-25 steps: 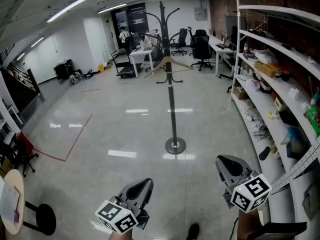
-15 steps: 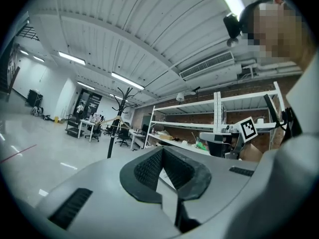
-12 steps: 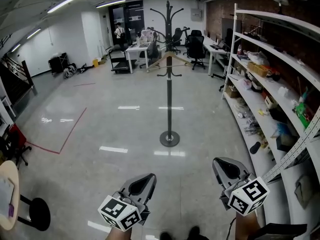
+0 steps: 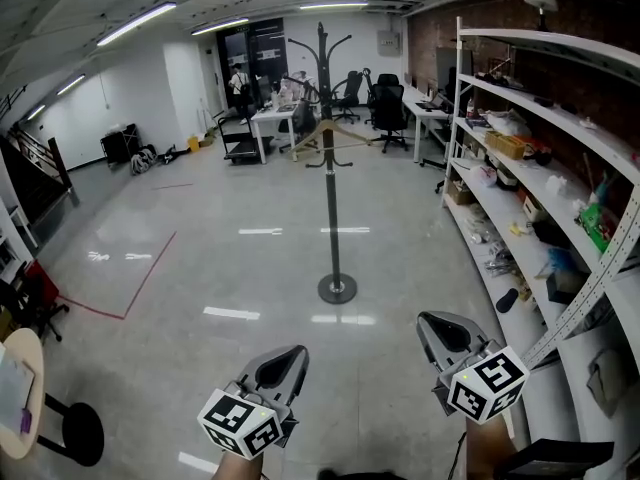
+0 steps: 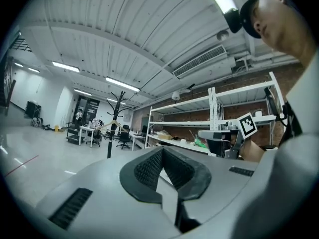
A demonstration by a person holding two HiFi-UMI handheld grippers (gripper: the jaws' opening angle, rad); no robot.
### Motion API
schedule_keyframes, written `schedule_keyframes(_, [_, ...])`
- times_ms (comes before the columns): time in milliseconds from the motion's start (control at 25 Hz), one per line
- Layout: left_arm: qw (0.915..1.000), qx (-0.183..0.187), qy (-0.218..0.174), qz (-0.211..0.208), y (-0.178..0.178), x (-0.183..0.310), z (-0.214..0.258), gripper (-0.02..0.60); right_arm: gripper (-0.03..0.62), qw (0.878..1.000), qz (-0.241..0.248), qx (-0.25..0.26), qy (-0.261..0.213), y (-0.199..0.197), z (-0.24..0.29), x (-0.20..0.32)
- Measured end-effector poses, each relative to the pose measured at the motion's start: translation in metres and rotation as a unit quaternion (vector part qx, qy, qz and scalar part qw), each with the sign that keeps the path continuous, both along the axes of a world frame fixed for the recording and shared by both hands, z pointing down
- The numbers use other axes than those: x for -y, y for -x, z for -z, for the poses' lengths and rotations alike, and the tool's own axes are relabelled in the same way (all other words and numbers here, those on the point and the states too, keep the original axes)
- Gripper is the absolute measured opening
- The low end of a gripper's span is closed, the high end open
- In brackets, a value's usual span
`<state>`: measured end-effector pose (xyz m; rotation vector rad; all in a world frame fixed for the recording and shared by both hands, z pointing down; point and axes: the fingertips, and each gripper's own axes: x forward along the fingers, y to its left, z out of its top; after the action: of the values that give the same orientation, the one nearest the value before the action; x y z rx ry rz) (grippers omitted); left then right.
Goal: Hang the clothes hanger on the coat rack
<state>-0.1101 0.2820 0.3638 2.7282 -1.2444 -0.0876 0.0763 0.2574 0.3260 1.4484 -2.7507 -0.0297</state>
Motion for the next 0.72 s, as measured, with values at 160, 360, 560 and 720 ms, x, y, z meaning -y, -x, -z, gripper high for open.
schedule_keyframes(160, [1.0000,0.003,-0.005,-0.004,-0.008,-0.002,0.004,0.000,0.007,1.000,0.001,0.001,-0.005,-0.004,0.002,-0.002])
schedule_keyframes(360, [0.9999,0.001,-0.009,-0.009,-0.009,-0.003,0.006,0.000,0.007,1.000,0.001,-0.008,-0.007,-0.001,0.002,-0.004])
schedule_keyframes(560, [0.9999,-0.003,-0.012,-0.011,-0.007,-0.003,0.009,0.000,0.008,1.000,-0.003,-0.014,-0.007,0.000,0.004,-0.006])
schedule_keyframes(720, [0.9998,-0.001,-0.016,-0.013,-0.009,0.000,0.012,0.000,0.008,1.000,-0.003,-0.019,-0.009,-0.002,0.005,-0.005])
